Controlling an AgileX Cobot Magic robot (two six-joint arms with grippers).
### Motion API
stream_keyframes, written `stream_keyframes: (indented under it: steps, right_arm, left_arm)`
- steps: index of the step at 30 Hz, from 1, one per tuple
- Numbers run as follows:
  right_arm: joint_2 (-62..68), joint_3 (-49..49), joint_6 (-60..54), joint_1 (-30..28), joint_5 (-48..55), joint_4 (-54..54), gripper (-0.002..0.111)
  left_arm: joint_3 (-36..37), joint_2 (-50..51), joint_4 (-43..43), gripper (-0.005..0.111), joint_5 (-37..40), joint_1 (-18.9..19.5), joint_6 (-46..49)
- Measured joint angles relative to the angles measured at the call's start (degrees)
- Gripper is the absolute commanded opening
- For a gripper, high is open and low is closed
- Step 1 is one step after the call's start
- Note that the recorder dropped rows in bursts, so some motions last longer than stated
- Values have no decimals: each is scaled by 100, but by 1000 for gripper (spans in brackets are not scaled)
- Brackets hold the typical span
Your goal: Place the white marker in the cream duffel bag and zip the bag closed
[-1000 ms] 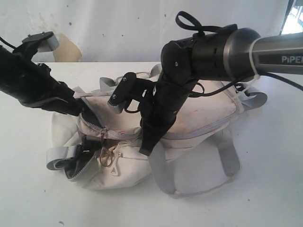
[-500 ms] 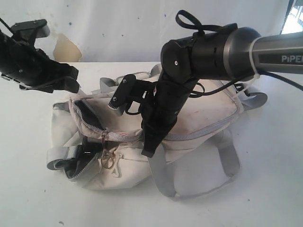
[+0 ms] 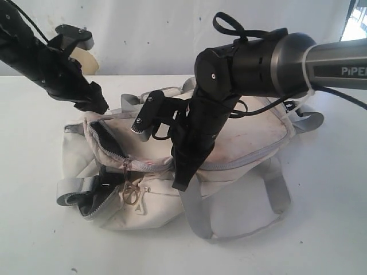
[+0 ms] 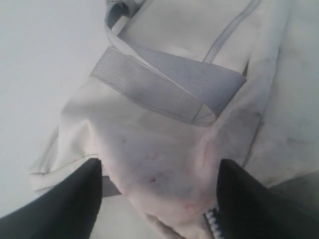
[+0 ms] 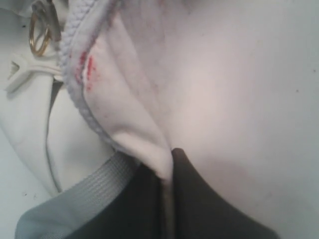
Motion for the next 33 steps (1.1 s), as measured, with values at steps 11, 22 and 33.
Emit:
stream_keyframes:
  steps: [11,22,33]
  right_arm:
    - [0,0,0,0,12,0,0]
    - [0,0,0,0,23,11,0]
    - [0,0,0,0,12,32,0]
  left_arm:
    - [-8,393,-656,71,314,0,1092]
    - [-8,444,-679,37,514,0,1368]
    - [-51,510,-687,0,333,0,1206]
